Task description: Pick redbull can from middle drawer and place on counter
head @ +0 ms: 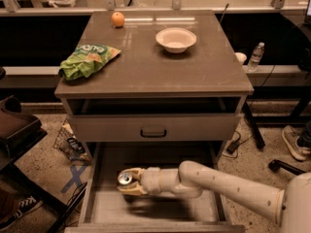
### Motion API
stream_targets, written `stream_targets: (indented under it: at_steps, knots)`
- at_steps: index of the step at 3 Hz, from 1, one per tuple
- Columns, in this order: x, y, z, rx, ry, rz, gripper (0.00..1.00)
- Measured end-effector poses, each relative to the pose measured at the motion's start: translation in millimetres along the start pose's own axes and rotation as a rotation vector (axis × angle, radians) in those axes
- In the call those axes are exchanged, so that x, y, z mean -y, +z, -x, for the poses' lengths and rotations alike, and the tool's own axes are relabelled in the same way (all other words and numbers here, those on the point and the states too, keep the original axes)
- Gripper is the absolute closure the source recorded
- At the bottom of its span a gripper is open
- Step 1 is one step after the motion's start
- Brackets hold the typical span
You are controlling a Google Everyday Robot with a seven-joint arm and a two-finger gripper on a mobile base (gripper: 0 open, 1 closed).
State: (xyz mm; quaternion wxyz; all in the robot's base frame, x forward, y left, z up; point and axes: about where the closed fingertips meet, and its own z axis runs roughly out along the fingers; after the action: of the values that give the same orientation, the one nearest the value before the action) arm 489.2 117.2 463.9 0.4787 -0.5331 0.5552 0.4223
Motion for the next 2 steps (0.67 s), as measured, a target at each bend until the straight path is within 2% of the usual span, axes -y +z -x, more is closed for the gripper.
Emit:
stream_targets:
  at_steps: [1,2]
  knots:
    - [16.1,-21.0,20.7,-0.029,0.104,0.022,1.00]
    - [32.1,-74.2,60.0,-0.056,0.202,0.023,1.00]
